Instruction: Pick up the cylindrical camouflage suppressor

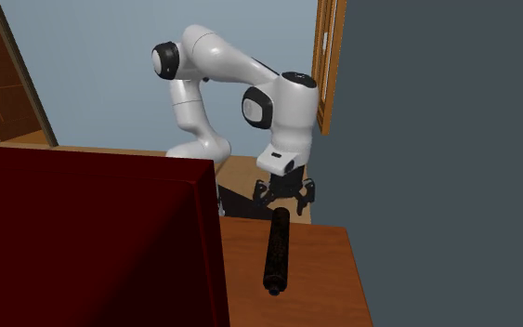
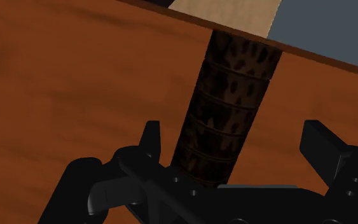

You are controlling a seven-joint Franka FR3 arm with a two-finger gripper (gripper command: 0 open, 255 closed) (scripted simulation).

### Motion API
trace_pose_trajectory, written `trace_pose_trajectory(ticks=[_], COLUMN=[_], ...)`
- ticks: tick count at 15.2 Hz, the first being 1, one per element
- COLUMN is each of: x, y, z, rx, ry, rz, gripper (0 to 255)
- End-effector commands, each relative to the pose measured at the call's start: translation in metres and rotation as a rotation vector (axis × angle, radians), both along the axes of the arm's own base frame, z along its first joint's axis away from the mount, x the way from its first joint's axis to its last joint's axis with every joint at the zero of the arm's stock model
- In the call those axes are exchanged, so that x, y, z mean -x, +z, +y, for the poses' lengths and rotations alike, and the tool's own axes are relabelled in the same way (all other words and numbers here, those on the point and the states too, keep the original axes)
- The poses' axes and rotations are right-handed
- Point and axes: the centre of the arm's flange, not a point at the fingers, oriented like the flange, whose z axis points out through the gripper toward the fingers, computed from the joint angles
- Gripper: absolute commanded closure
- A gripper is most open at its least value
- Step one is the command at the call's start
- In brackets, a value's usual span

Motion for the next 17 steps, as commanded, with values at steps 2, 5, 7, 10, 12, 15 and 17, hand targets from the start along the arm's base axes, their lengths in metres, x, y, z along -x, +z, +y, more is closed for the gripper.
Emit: trace_pose_trajectory(ticks=[2,5,7,10,12,15,17], x=[-0.015,-0.02,-0.02,-0.02,-0.02,-0.021,-0.021], y=[-0.007,-0.014,-0.025,-0.041,-0.049,-0.049,-0.049], z=[-0.036,-0.048,-0.048,-0.048,-0.048,-0.047,-0.047], rx=[0.031,0.043,0.043,0.043,0.043,0.043,0.043], ry=[-0.108,-0.15,-0.15,-0.15,-0.15,-0.15,-0.15], rz=[-0.031,-0.042,-0.042,-0.042,-0.042,-0.042,-0.042], gripper=[0,0,0,0,0,255,255])
